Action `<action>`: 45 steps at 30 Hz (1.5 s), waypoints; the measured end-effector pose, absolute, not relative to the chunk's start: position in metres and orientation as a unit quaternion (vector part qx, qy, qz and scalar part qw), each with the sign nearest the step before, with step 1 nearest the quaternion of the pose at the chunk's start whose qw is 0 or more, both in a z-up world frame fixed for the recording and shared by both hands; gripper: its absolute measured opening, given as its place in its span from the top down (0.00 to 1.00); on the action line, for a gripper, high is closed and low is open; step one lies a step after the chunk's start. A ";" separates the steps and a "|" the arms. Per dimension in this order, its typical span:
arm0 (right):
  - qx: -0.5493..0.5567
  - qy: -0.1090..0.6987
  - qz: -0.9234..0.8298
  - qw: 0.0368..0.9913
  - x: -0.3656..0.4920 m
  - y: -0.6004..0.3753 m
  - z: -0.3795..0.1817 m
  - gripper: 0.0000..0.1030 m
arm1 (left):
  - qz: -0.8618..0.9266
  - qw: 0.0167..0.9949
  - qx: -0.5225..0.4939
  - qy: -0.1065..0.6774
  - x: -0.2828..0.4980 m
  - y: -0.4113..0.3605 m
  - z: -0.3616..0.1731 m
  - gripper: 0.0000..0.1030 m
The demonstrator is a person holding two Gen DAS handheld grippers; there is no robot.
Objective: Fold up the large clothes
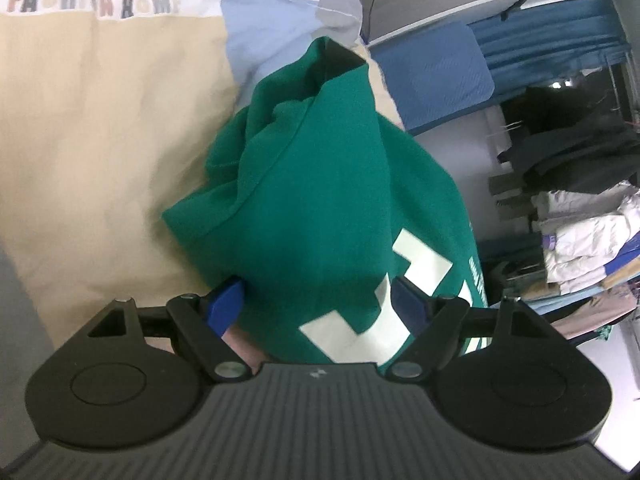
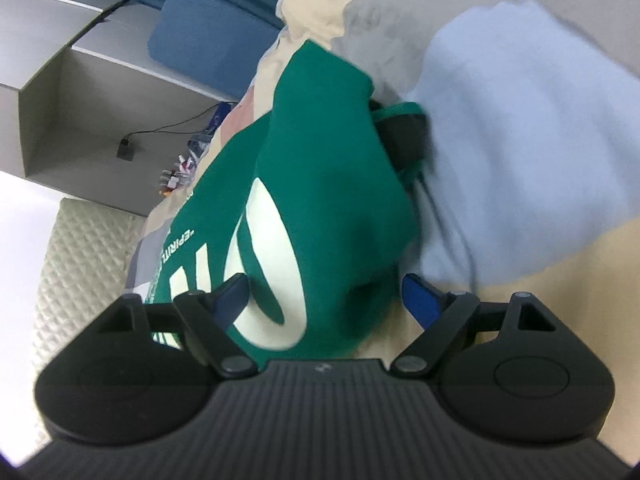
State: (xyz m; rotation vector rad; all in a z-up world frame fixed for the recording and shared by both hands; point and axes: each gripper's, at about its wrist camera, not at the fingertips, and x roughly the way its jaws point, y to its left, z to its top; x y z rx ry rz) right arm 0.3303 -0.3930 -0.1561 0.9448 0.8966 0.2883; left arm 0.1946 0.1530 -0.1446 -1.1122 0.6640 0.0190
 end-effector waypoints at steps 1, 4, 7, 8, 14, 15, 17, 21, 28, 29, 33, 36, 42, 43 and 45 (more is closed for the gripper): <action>0.435 0.413 0.135 0.789 0.334 -0.390 -0.157 0.16 | 0.012 0.799 -0.517 0.307 0.196 0.154 -0.144 0.28; 0.417 0.397 0.149 0.804 0.346 -0.382 -0.152 0.16 | 0.010 0.810 -0.509 0.292 0.199 0.155 -0.137 0.42; 0.405 0.370 0.171 0.819 0.354 -0.379 -0.144 0.16 | -0.009 0.823 -0.501 0.266 0.206 0.157 -0.130 0.47; 0.402 0.359 0.178 0.823 0.356 -0.380 -0.141 0.16 | -0.017 0.826 -0.502 0.257 0.210 0.158 -0.128 0.47; 0.392 0.331 0.187 0.838 0.368 -0.389 -0.137 0.17 | -0.025 0.827 -0.505 0.247 0.229 0.162 -0.126 0.45; 0.400 0.338 0.187 0.831 0.369 -0.390 -0.143 0.17 | -0.026 0.825 -0.508 0.247 0.228 0.162 -0.127 0.38; 0.411 0.349 0.185 0.821 0.373 -0.393 -0.152 0.16 | -0.031 0.818 -0.516 0.250 0.224 0.162 -0.126 0.24; 0.436 0.363 0.168 0.806 0.371 -0.395 -0.159 0.12 | -0.009 0.819 -0.504 0.275 0.211 0.154 -0.121 0.07; 0.467 0.373 0.163 0.785 0.371 -0.391 -0.172 0.09 | 0.011 0.772 -0.549 0.321 0.218 0.151 -0.158 0.04; 0.466 0.372 0.167 0.785 0.373 -0.391 -0.174 0.08 | 0.008 0.767 -0.558 0.316 0.224 0.151 -0.163 0.04; 0.493 0.376 0.154 0.770 0.381 -0.388 -0.183 0.00 | 0.002 0.763 -0.574 0.298 0.246 0.154 -0.178 0.02; 0.491 0.381 0.130 0.773 0.387 -0.377 -0.184 0.00 | 0.000 0.758 -0.585 0.288 0.259 0.158 -0.186 0.01; 0.477 0.387 0.095 0.783 0.403 -0.356 -0.180 0.00 | 0.006 0.746 -0.602 0.286 0.281 0.161 -0.190 0.00; 0.479 0.388 0.092 0.782 0.407 -0.352 -0.178 0.00 | 0.004 0.746 -0.602 0.286 0.284 0.161 -0.189 0.00; 0.484 0.395 0.090 0.775 0.412 -0.352 -0.175 0.00 | -0.005 0.746 -0.602 0.285 0.287 0.162 -0.188 0.00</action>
